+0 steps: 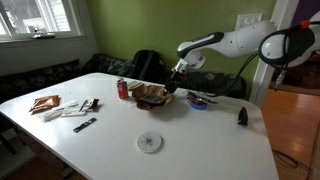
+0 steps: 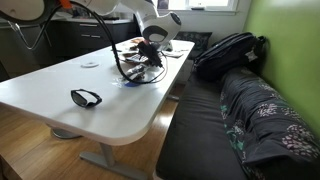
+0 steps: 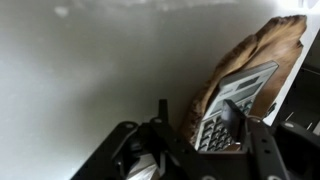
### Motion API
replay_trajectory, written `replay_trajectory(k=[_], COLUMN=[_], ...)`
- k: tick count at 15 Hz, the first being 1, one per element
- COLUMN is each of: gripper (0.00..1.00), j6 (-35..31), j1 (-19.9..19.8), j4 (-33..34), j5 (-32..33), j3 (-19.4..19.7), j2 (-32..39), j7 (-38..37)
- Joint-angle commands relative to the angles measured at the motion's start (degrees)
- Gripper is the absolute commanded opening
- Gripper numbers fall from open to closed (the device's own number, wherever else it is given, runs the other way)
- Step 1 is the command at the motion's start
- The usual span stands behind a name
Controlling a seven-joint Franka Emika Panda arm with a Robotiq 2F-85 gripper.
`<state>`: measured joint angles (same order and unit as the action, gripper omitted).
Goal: Move the wooden tray forwards
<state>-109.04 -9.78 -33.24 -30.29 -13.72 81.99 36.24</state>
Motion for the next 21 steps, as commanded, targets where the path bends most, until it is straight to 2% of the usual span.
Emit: replay_trajectory(k=[1, 3, 5, 6, 10, 14, 19, 21], gripper=[0.29, 0.11, 0.01, 0.04, 0.0, 0.03, 0.03, 0.03], j6=[0.5, 0.5, 0.6, 0.8, 1.6, 4.2, 12.1, 17.1], j1=[0.5, 0.3, 0.0, -0.1, -0.2, -1.0, -4.4, -5.6], j4=[3.2, 3.3, 3.3, 3.3, 3.4, 3.2, 3.0, 2.5], j5=[0.1, -0.1, -0.7, -0.9, -1.6, -3.1, -5.9, -5.1], j3=[-0.3, -0.4, -0.8, -1.1, -2.6, -5.8, -10.6, -10.1], j2=[2.2, 2.2, 2.1, 2.0, 1.0, 0.1, -0.3, -1.0], j7=[-0.7, -0.6, -0.5, -0.3, 0.9, 3.7, 6.6, 5.6])
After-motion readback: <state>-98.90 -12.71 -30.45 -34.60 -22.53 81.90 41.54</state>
